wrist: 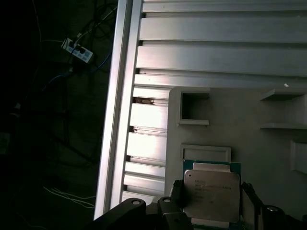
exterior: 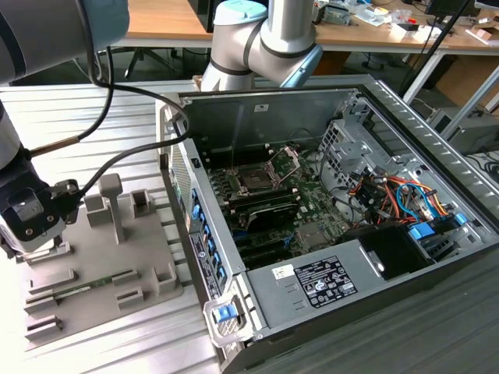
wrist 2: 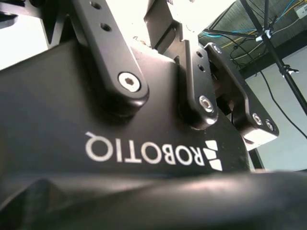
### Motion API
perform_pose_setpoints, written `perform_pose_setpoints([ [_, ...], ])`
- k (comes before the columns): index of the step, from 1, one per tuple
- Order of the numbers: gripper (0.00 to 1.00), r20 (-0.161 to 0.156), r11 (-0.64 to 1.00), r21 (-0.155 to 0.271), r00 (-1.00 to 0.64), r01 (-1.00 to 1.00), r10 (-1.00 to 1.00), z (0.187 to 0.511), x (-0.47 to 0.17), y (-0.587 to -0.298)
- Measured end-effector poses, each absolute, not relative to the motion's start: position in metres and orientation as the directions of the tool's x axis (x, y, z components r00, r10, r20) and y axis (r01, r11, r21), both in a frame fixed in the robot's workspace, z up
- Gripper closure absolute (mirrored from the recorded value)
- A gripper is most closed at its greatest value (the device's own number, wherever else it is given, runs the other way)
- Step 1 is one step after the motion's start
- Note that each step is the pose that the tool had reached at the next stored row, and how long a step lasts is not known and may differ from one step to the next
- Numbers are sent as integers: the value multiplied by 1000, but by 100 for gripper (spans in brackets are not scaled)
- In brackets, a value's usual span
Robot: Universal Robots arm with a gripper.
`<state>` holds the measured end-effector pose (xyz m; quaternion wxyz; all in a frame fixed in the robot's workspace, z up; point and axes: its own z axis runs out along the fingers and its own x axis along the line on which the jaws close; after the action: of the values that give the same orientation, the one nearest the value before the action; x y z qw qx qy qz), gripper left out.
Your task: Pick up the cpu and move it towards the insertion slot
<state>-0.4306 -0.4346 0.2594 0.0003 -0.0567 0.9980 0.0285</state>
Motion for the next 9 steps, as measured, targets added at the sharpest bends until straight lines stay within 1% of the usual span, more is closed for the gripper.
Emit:
perform_pose_setpoints([
  [9,45,-4,992,58,-994,-113,-113,263,-431,-435],
])
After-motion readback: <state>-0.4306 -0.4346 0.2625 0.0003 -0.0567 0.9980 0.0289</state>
